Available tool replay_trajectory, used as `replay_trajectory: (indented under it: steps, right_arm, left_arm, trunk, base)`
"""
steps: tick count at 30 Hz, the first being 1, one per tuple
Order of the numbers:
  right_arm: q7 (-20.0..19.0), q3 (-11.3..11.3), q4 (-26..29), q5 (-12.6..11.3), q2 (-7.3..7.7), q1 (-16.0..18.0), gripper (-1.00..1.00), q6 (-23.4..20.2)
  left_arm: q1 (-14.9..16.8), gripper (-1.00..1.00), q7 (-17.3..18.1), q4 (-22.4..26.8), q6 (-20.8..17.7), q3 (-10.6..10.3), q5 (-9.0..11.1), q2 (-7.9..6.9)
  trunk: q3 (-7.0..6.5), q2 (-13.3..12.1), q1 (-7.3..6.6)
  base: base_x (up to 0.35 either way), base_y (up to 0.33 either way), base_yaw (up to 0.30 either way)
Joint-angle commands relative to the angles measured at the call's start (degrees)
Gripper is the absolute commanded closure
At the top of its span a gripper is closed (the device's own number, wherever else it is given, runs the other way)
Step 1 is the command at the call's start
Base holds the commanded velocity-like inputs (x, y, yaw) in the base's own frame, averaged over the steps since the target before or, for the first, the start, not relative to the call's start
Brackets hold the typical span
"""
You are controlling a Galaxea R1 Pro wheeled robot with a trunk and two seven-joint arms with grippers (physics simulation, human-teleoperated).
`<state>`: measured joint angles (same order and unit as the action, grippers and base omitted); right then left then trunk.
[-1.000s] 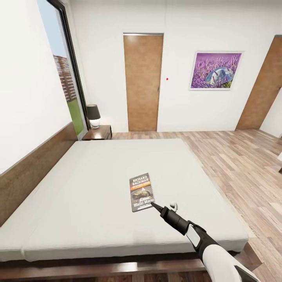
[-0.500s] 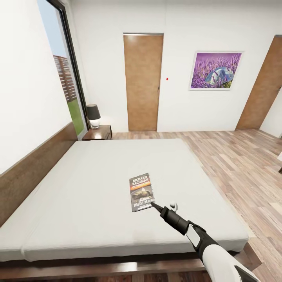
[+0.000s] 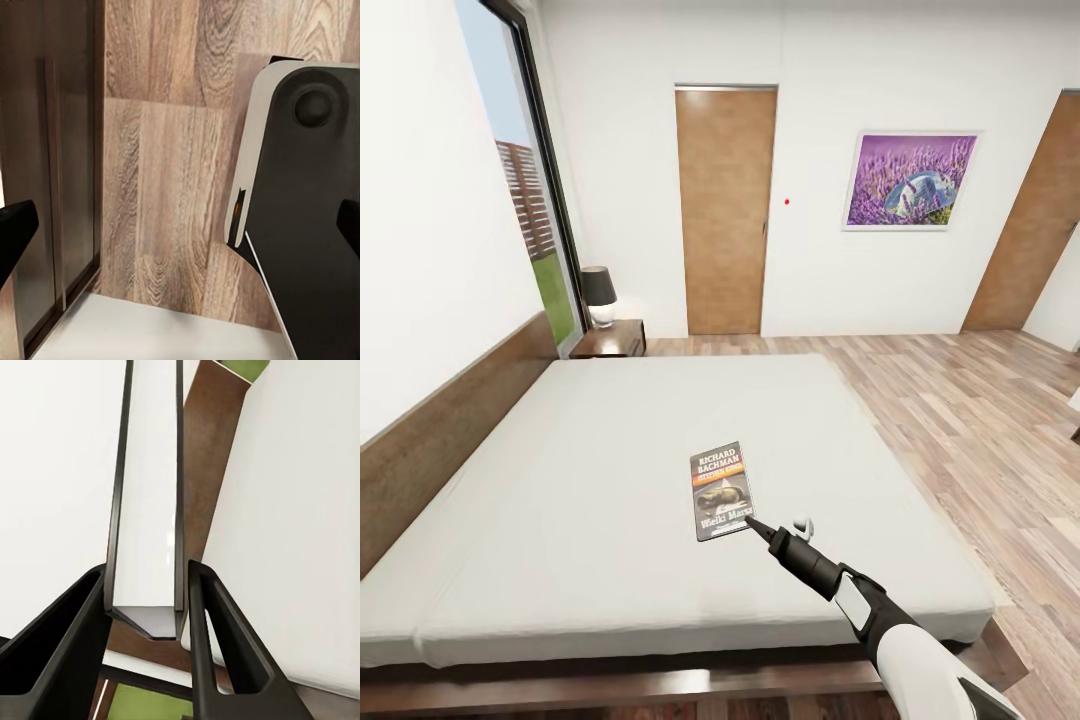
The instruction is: In the bedroom, move the book from the bed onto either nightstand, and place the two sandals side by side next to the bed.
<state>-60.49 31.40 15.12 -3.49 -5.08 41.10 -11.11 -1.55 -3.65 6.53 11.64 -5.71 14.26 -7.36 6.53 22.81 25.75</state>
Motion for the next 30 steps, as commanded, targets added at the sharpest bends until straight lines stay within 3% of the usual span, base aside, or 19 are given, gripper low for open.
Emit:
replay_trajectory:
  steps: [1, 30]
  right_arm:
    - [-0.10, 0.05, 0.05, -0.37, -0.02, 0.03, 1.00, -0.59]
    - [-0.08, 0.05, 0.07, -0.37, -0.02, 0.03, 1.00, -0.58]
  left_arm:
    - [-0.03, -1.00, -0.24, 0.14, 0.05, -0.51, 0.45, -0.02]
    - [-0.03, -1.00, -0.25, 0.06, 0.14, -0.46, 0.57, -0.02]
  trunk:
    - [0.11, 0.11, 0.03]
    - [-0.34, 0.11, 0.03]
  base:
    - [0.000, 0.000, 0.000]
    - [0.000, 0.000, 0.000]
